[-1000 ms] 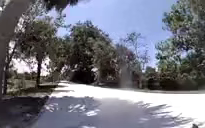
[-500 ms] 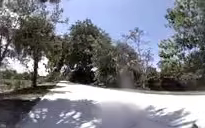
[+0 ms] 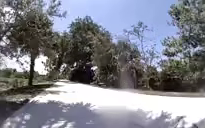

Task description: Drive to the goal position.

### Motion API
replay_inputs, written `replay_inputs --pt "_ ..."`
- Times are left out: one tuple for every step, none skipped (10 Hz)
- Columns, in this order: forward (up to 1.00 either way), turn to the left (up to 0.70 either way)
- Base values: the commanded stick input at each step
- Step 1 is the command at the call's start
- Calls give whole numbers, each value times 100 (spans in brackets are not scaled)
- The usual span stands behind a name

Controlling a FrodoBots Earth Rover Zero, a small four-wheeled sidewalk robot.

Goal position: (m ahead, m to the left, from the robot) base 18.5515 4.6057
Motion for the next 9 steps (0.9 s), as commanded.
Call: replay_inputs --pt "85 0" --pt "85 0" --pt "85 0" --pt "85 0" --pt "85 0" --pt "85 0" --pt "85 0" --pt "85 0" --pt "85 23"
